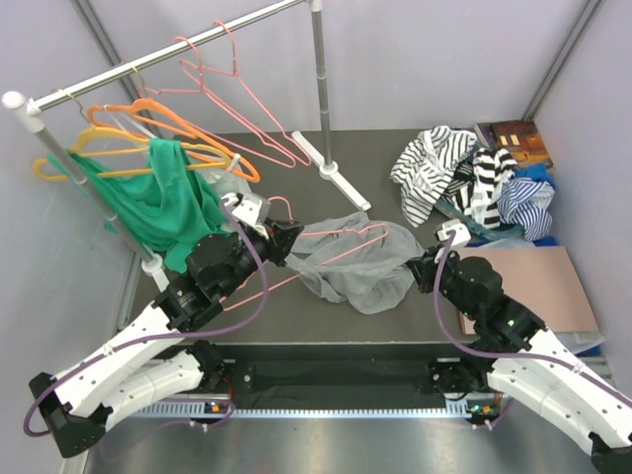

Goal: Place the tank top on the hanger

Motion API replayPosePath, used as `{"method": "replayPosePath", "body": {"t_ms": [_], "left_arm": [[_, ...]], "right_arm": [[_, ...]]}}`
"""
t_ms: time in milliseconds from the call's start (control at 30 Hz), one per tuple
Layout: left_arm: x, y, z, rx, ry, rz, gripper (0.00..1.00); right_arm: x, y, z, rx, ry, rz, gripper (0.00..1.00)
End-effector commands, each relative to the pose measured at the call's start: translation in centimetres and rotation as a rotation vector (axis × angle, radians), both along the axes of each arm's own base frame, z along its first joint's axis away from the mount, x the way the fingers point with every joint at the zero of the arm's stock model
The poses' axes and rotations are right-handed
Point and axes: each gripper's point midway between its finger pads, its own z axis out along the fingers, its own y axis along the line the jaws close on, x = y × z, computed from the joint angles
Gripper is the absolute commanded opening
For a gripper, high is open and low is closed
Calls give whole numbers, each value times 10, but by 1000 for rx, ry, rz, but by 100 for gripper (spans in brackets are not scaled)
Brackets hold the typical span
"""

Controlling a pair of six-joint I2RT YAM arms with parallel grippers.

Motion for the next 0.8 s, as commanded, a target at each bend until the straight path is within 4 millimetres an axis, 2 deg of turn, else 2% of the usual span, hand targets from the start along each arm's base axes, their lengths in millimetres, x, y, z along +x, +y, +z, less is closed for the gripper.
{"method": "replayPosePath", "body": {"t_ms": [0, 100, 133, 300, 400, 433, 533, 667, 767], "left_arm": [[-8, -8, 26, -58, -58, -65, 0], [-14, -17, 20, -36, -50, -125, 0], [-22, -24, 18, -27, -48, -182, 0], [-32, -29, 8, -9, -39, -250, 0], [-31, -25, 7, -3, -40, -232, 0], [-31, -23, 0, 18, -18, -222, 0], [-28, -15, -4, 27, -11, -180, 0], [-27, -6, 1, 10, -30, -140, 0], [-26, -6, -4, 30, -17, -140, 0]], "right_arm": [[4, -5, 38, 56, -105, -36, 0], [9, -7, 43, 47, -121, -57, 0], [12, -7, 47, 47, -130, -65, 0], [22, -7, 54, 29, -155, -94, 0], [26, -8, 62, 27, -171, -104, 0], [26, -6, 67, 36, -183, -100, 0], [24, -4, 74, 52, -199, -84, 0], [20, -6, 77, 51, -196, -78, 0], [16, -7, 81, 64, -205, -63, 0]]}}
